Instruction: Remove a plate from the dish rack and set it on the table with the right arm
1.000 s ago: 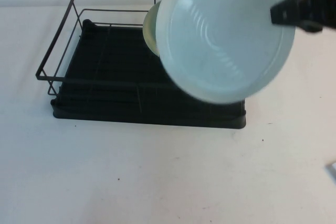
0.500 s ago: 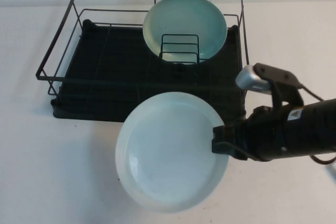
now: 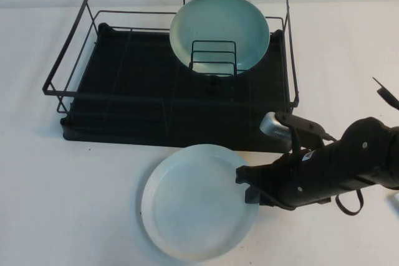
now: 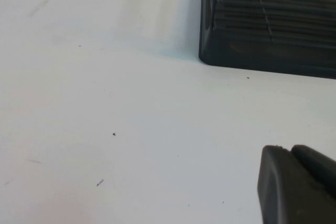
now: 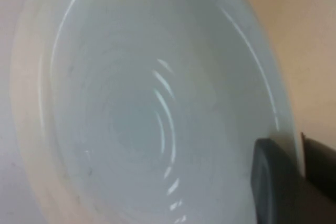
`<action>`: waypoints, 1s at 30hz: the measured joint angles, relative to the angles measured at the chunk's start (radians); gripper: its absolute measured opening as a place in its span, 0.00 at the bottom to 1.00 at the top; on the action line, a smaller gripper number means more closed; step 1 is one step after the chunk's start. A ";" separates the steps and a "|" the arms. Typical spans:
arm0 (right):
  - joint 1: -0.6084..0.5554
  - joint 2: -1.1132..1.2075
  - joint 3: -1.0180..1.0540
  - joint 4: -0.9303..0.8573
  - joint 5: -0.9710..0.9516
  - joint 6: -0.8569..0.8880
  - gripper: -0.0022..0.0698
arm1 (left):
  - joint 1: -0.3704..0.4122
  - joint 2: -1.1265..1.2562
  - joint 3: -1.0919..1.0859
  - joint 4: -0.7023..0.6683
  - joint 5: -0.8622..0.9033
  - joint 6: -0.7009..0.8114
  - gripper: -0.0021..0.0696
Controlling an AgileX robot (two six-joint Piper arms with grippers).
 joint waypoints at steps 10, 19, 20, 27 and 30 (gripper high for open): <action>0.001 0.011 0.000 -0.011 -0.056 0.000 0.33 | 0.000 0.000 0.000 0.000 0.000 0.000 0.02; 0.001 -0.118 0.000 -0.128 -0.005 0.000 0.43 | 0.000 0.000 0.000 0.000 0.000 0.000 0.02; 0.001 -0.147 0.000 -0.153 0.010 0.000 0.38 | 0.000 0.000 0.000 0.000 0.000 0.000 0.02; 0.001 -0.458 0.000 -0.325 0.231 0.000 0.04 | 0.000 0.000 0.000 0.000 0.000 0.000 0.02; 0.001 -0.591 0.000 -0.388 0.322 0.000 0.02 | 0.000 0.000 0.000 0.000 0.000 0.000 0.02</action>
